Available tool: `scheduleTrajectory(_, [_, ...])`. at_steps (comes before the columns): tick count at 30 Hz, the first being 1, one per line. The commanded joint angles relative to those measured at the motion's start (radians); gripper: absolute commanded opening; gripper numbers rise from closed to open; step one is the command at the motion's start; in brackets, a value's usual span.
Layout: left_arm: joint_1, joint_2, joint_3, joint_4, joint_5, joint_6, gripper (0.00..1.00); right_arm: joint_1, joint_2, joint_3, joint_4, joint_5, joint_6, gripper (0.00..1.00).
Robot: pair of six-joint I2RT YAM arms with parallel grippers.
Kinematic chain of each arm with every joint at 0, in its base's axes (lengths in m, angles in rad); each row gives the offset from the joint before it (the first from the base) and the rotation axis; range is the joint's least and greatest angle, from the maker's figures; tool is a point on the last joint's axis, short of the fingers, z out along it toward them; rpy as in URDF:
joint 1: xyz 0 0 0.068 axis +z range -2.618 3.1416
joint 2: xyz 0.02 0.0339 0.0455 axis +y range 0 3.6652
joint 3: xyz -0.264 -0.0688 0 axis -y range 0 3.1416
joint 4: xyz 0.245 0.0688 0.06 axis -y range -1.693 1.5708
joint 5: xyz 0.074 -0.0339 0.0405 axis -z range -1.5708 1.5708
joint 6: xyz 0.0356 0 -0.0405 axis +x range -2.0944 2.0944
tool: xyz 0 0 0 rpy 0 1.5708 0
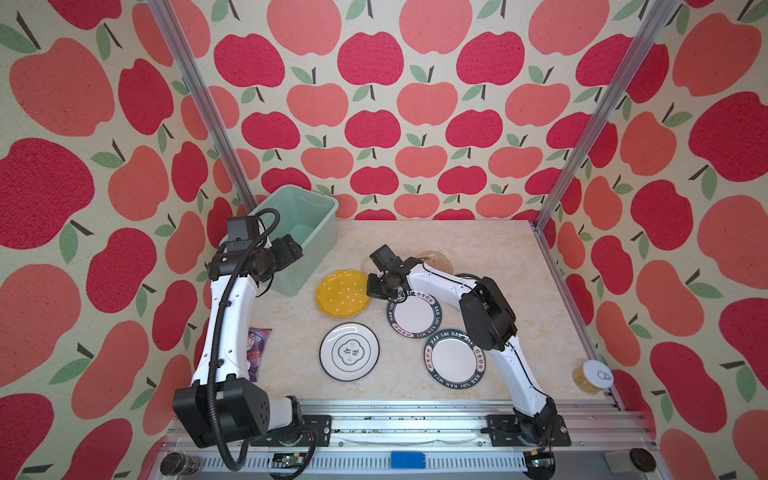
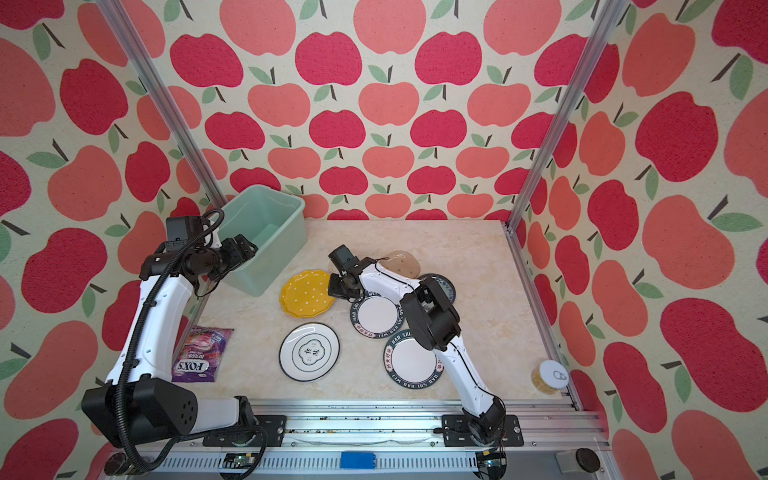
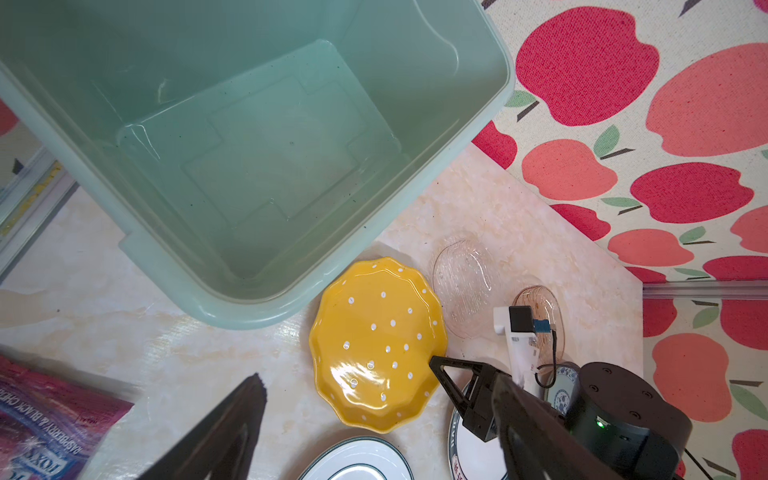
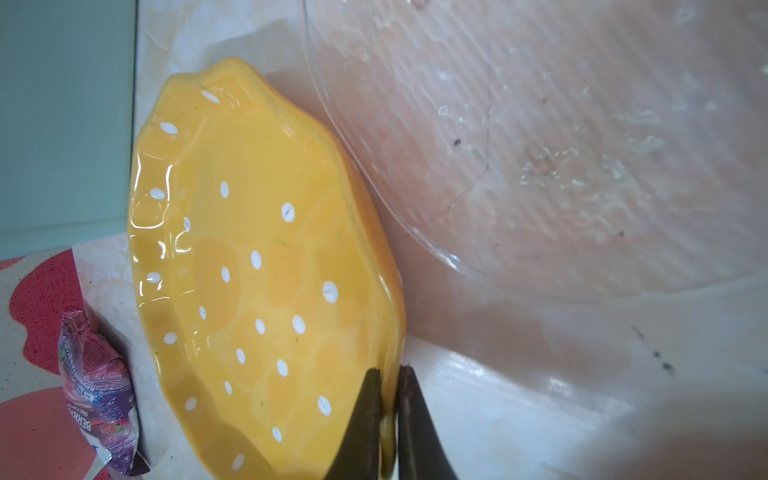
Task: Place the plates into the plastic bin on the countertop
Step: 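Pinch the yellow plate rim with the right gripper while the left hovers by the bin, then lower the left gripper and grasp the yellow plate's rim nearest it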
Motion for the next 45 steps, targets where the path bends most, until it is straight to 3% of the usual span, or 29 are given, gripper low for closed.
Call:
scheduleTrajectory(1, [-0.020,-0.006,0.029,-0.009,-0.068,0.113,0.91,0.004,-0.113,0.043,0.059,-0.026,-0.013,0.00])
scheduleTrajectory(5, [-0.040,0.001,0.047,-0.007,-0.157,0.208,0.93,0.004,-0.123,0.049,0.058,-0.023,-0.024,0.00])
scheduleTrajectory(8, [-0.041,0.011,0.061,-0.014,-0.176,0.207,0.93,0.002,-0.127,0.048,0.052,-0.027,-0.028,0.00])
scheduleTrajectory(18, [-0.053,-0.012,0.018,0.017,-0.122,0.113,0.93,0.001,-0.149,0.037,0.058,-0.038,-0.041,0.00])
scheduleTrajectory(31, [-0.174,-0.021,-0.017,-0.078,-0.053,0.034,0.92,0.001,-0.092,-0.007,0.047,-0.028,-0.075,0.00])
scheduleTrajectory(38, [-0.237,-0.066,-0.161,-0.105,-0.002,-0.027,0.92,0.001,-0.077,-0.048,0.056,-0.025,-0.083,0.00])
scheduleTrajectory(45, [-0.235,-0.021,-0.241,-0.082,0.002,-0.017,0.92,0.001,-0.065,-0.072,0.058,-0.025,-0.095,0.00])
